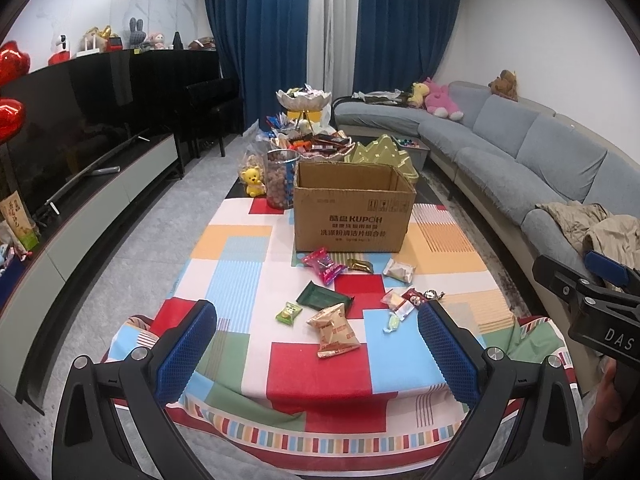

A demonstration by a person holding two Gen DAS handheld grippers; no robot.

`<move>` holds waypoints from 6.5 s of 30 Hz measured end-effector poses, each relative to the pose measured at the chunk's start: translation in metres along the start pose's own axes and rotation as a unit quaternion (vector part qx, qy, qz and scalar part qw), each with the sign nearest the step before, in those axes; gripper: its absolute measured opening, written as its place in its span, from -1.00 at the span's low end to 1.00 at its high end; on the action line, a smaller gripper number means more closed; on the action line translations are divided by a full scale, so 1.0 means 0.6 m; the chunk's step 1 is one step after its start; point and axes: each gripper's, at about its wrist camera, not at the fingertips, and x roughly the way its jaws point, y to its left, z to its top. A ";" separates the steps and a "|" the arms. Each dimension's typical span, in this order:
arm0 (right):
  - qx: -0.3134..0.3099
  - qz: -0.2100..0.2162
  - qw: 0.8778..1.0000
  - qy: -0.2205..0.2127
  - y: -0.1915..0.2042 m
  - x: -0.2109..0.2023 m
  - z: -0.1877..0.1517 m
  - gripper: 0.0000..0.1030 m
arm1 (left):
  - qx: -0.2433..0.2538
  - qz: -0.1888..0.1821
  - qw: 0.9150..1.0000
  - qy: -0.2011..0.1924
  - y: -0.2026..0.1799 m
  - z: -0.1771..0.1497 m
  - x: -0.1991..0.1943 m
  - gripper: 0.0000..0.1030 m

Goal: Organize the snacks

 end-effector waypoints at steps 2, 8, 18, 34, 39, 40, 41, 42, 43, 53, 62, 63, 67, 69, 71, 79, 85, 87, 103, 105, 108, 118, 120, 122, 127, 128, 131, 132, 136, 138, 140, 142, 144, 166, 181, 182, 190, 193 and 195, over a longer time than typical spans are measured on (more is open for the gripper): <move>-0.002 0.001 1.000 0.004 -0.001 0.008 0.001 0.98 | 0.001 0.000 1.000 0.004 -0.001 0.000 0.005 0.99; -0.008 0.000 1.000 0.012 0.004 0.032 0.000 0.98 | 0.003 0.002 1.000 0.017 -0.004 0.007 0.025 0.99; -0.015 0.007 1.000 0.022 0.008 0.064 0.010 0.97 | 0.008 0.007 0.999 0.031 -0.003 0.019 0.058 0.99; -0.034 0.008 0.999 0.040 0.010 0.119 0.024 0.88 | 0.014 0.021 0.998 0.049 -0.008 0.033 0.112 0.99; -0.045 0.012 0.998 0.050 0.012 0.144 0.024 0.84 | 0.016 0.020 0.998 0.059 -0.009 0.036 0.134 0.99; -0.047 0.013 0.998 0.051 0.011 0.149 0.024 0.83 | 0.016 0.020 0.998 0.062 -0.009 0.036 0.139 0.99; -0.050 0.014 0.997 0.053 0.012 0.154 0.024 0.83 | 0.017 0.019 0.998 0.065 -0.009 0.035 0.144 0.99; -0.053 0.015 0.997 0.055 0.013 0.159 0.023 0.81 | 0.018 0.020 0.997 0.067 -0.010 0.035 0.150 0.99; -0.056 0.015 0.997 0.057 0.014 0.164 0.022 0.80 | 0.020 0.022 0.997 0.069 -0.012 0.035 0.155 0.99; -0.082 0.027 0.992 0.095 0.017 0.214 0.005 0.72 | 0.018 0.015 0.994 0.105 -0.019 0.021 0.217 0.99; -0.095 0.037 0.987 0.127 0.017 0.267 -0.013 0.56 | 0.008 0.011 0.990 0.142 -0.023 0.001 0.274 0.98; -0.098 0.039 0.986 0.129 0.017 0.274 -0.013 0.54 | 0.006 0.012 0.989 0.146 -0.023 -0.001 0.281 0.98; -0.108 0.049 0.983 0.139 0.019 0.297 -0.016 0.45 | -0.006 0.016 0.987 0.157 -0.025 -0.009 0.301 0.97; -0.115 0.054 0.981 0.146 0.021 0.308 -0.019 0.38 | -0.010 0.018 0.986 0.163 -0.025 -0.014 0.311 0.97; -0.123 0.056 0.979 0.150 0.024 0.318 -0.021 0.34 | -0.016 0.018 0.985 0.174 -0.025 -0.020 0.321 0.96; -0.132 0.059 0.975 0.166 0.021 0.356 -0.031 0.22 | -0.038 0.026 0.979 0.201 -0.026 -0.036 0.362 0.92; -0.139 0.065 0.971 0.186 0.012 0.387 -0.041 0.10 | -0.054 0.032 0.973 0.220 -0.028 -0.045 0.392 0.83; -0.141 0.069 0.969 0.192 0.011 0.398 -0.045 0.03 | -0.059 0.034 0.972 0.224 -0.028 -0.048 0.397 0.83; -0.166 0.084 0.953 0.240 0.003 0.478 -0.075 -0.50 | -0.084 0.032 0.958 0.271 -0.035 -0.077 0.455 0.60; -0.166 0.087 0.951 0.248 0.002 0.486 -0.080 -0.51 | -0.084 0.031 0.957 0.275 -0.035 -0.081 0.460 0.58; -0.165 0.089 0.948 0.257 0.001 0.497 -0.086 -0.51 | -0.086 0.029 0.956 0.279 -0.036 -0.085 0.467 0.53; -0.158 0.087 0.948 0.261 -0.006 0.524 -0.084 -0.59 | -0.087 0.019 0.952 0.294 -0.036 -0.096 0.486 0.22; -0.160 0.087 0.948 0.259 -0.004 0.528 -0.082 -0.59 | -0.087 0.017 0.951 0.296 -0.038 -0.098 0.490 0.14; -0.167 0.087 0.948 0.258 0.000 0.533 -0.082 -0.58 | -0.085 0.016 0.951 0.298 -0.038 -0.099 0.494 0.01; -0.171 0.094 0.941 0.276 0.003 0.547 -0.085 -0.55 | -0.083 0.013 0.951 0.297 -0.037 -0.101 0.495 -0.11; -0.167 0.094 0.939 0.287 0.002 0.552 -0.089 -0.55 | -0.081 0.013 0.951 0.297 -0.037 -0.100 0.494 -0.12; -0.141 0.098 0.941 0.292 -0.007 0.555 -0.087 -0.54 | -0.080 0.012 0.952 0.296 -0.037 -0.099 0.493 -0.13; -0.140 0.097 0.941 0.292 -0.007 0.552 -0.086 -0.55 | -0.079 0.012 0.952 0.295 -0.036 -0.099 0.494 -0.13; -0.126 0.096 0.942 0.296 -0.009 0.542 -0.086 -0.56 | -0.074 0.009 0.955 0.288 -0.034 -0.095 0.486 -0.13; -0.122 0.095 0.943 0.295 -0.011 0.534 -0.085 -0.56 | -0.070 0.009 0.956 0.285 -0.034 -0.093 0.481 -0.13; -0.119 0.093 0.944 0.292 -0.008 0.525 -0.086 -0.56 | -0.069 0.009 0.957 0.283 -0.035 -0.090 0.476 -0.13; -0.116 0.092 0.947 0.286 -0.008 0.510 -0.081 -0.56 | -0.068 0.009 0.958 0.279 -0.034 -0.087 0.468 -0.13; -0.116 0.090 0.949 0.279 -0.004 0.496 -0.078 -0.56 | -0.066 0.009 0.959 0.276 -0.033 -0.082 0.460 -0.13; -0.074 0.074 0.969 0.225 0.007 0.394 -0.010 -0.56 | -0.031 -0.008 0.973 0.230 -0.025 0.000 0.369 -0.13; -0.063 0.069 0.976 0.196 0.017 0.373 0.062 -0.56 | -0.025 -0.021 0.975 0.220 -0.019 0.078 0.363 -0.13; -0.062 0.068 0.977 0.195 0.018 0.373 0.068 -0.56 | -0.025 -0.022 0.975 0.220 -0.019 0.084 0.364 -0.13; -0.060 0.063 0.980 0.178 0.024 0.379 0.112 -0.56 | -0.023 -0.026 0.978 0.205 -0.017 0.136 0.371 -0.13; -0.053 0.061 0.982 0.173 0.024 0.382 0.129 -0.56 | -0.022 -0.031 0.978 0.207 -0.015 0.153 0.379 -0.13; -0.048 0.061 0.982 0.170 0.025 0.385 0.142 -0.56 | -0.020 -0.032 0.978 0.204 -0.015 0.167 0.383 -0.13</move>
